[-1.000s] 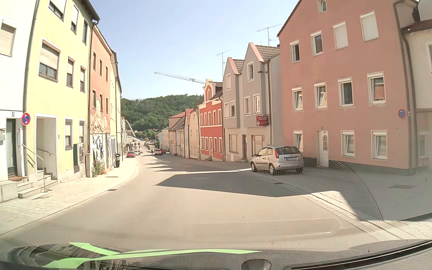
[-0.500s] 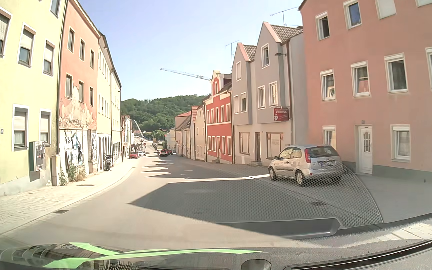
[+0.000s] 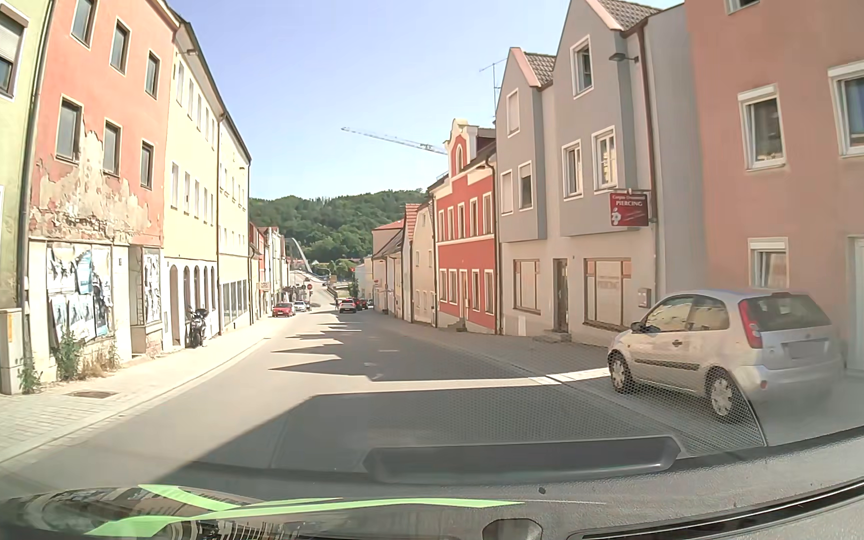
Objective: Follow the waypoints while adhering to traffic rules and regulations
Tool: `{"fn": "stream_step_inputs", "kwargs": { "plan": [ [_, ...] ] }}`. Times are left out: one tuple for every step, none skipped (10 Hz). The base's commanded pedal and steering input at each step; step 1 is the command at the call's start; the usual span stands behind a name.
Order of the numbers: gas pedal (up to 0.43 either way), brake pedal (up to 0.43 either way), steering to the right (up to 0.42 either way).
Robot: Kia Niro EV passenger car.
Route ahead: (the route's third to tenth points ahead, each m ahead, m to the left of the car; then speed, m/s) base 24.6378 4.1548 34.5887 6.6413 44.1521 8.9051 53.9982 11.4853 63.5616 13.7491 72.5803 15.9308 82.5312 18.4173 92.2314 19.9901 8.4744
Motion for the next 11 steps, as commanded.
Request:
{"fn": "stream_step_inputs", "kwargs": {
  "plan": [
    [0.000,0.000,-0.051],
    [0.000,0.000,-0.051],
    [0.000,0.000,-0.051],
    [0.000,0.000,-0.051],
    [0.000,0.000,-0.051],
    [0.000,0.000,-0.051],
    [0.008,0.000,-0.051],
    [0.020,0.000,-0.051],
    [0.059,0.000,-0.050],
    [0.059,0.000,-0.048],
    [0.059,0.000,-0.048]
  ]
}}
